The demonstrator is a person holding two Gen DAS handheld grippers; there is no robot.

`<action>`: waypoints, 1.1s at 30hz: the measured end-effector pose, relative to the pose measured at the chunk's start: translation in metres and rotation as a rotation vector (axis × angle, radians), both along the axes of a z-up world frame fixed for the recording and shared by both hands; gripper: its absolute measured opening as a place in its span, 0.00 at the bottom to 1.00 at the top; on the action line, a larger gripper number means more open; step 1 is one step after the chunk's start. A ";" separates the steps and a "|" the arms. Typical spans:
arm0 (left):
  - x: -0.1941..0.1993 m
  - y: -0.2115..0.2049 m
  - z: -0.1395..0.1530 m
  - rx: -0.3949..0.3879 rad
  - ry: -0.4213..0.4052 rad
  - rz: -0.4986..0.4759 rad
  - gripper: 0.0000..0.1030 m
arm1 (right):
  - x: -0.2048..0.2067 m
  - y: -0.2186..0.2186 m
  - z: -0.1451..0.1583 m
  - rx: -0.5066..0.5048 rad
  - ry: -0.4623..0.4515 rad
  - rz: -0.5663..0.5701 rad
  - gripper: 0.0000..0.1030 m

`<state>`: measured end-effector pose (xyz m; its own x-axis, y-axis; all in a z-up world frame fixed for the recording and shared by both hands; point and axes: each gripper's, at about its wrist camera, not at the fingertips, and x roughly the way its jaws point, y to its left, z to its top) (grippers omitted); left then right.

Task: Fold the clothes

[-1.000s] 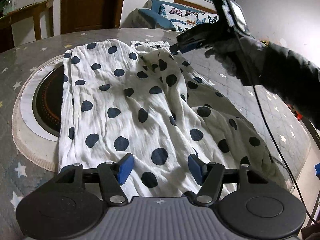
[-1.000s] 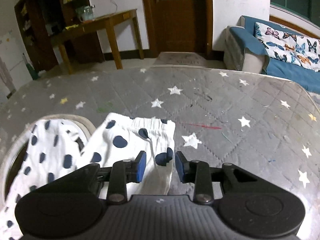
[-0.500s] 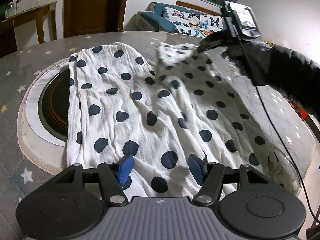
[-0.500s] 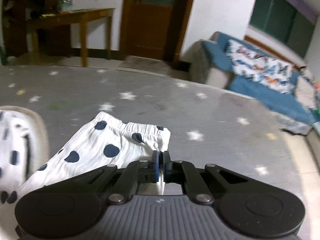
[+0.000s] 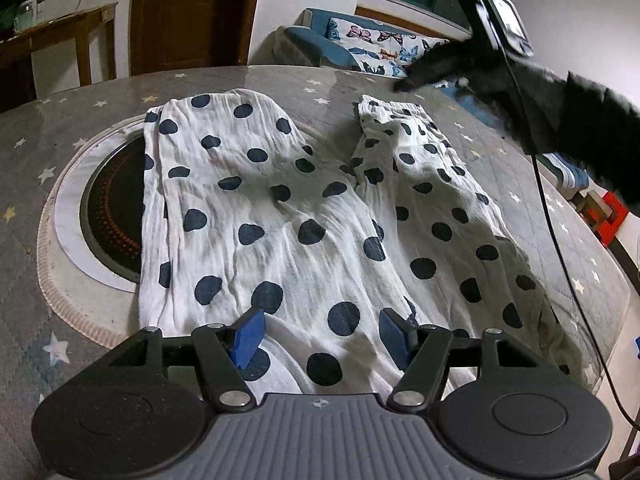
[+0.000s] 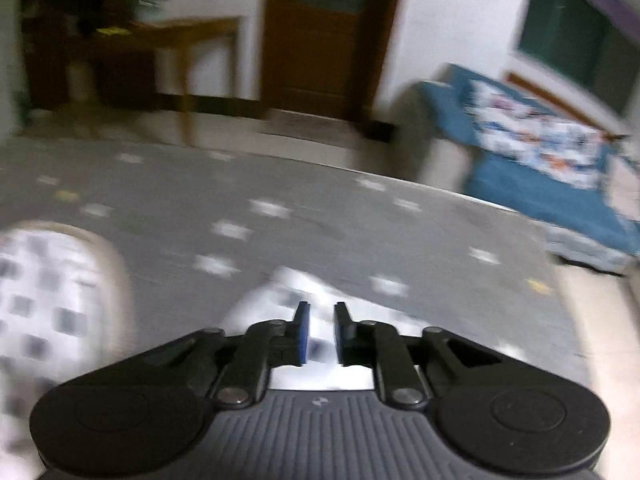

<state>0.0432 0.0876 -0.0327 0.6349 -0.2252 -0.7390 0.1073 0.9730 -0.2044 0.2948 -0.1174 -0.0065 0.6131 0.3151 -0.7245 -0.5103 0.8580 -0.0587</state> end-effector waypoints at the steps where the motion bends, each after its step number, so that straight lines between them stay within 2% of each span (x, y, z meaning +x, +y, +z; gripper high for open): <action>1: 0.000 0.001 0.000 -0.002 0.000 0.004 0.65 | -0.003 0.012 0.001 0.027 0.019 0.042 0.20; 3: 0.000 0.004 0.000 -0.005 -0.001 0.012 0.65 | -0.008 0.037 0.001 0.065 0.049 0.119 0.20; 6: -0.001 0.007 0.000 -0.010 0.001 0.025 0.65 | -0.008 0.074 -0.007 0.058 0.058 0.193 0.20; 9: -0.002 0.011 0.000 -0.015 0.002 0.037 0.65 | 0.004 0.099 -0.021 0.043 0.062 0.202 0.20; 13: -0.003 0.015 -0.001 -0.022 0.003 0.047 0.65 | 0.010 0.116 -0.035 0.077 0.116 0.227 0.20; 17: -0.002 0.016 -0.001 -0.025 0.001 0.047 0.67 | -0.017 0.128 -0.032 0.127 0.173 0.372 0.20; 20: -0.002 0.016 -0.002 -0.026 -0.004 0.042 0.68 | -0.051 0.140 -0.027 0.102 0.189 0.518 0.20; 23: -0.002 0.016 -0.002 -0.031 -0.006 0.043 0.69 | -0.073 0.144 -0.024 0.076 0.195 0.599 0.20; 26: -0.002 0.018 -0.002 -0.036 -0.008 0.044 0.69 | -0.076 0.144 -0.021 0.072 0.187 0.606 0.20; 31: -0.001 0.019 -0.003 -0.040 -0.010 0.045 0.70 | -0.055 0.147 -0.022 0.086 0.163 0.520 0.23; 33: -0.001 0.019 -0.003 -0.043 -0.010 0.045 0.71 | -0.046 0.153 -0.029 0.069 0.168 0.500 0.37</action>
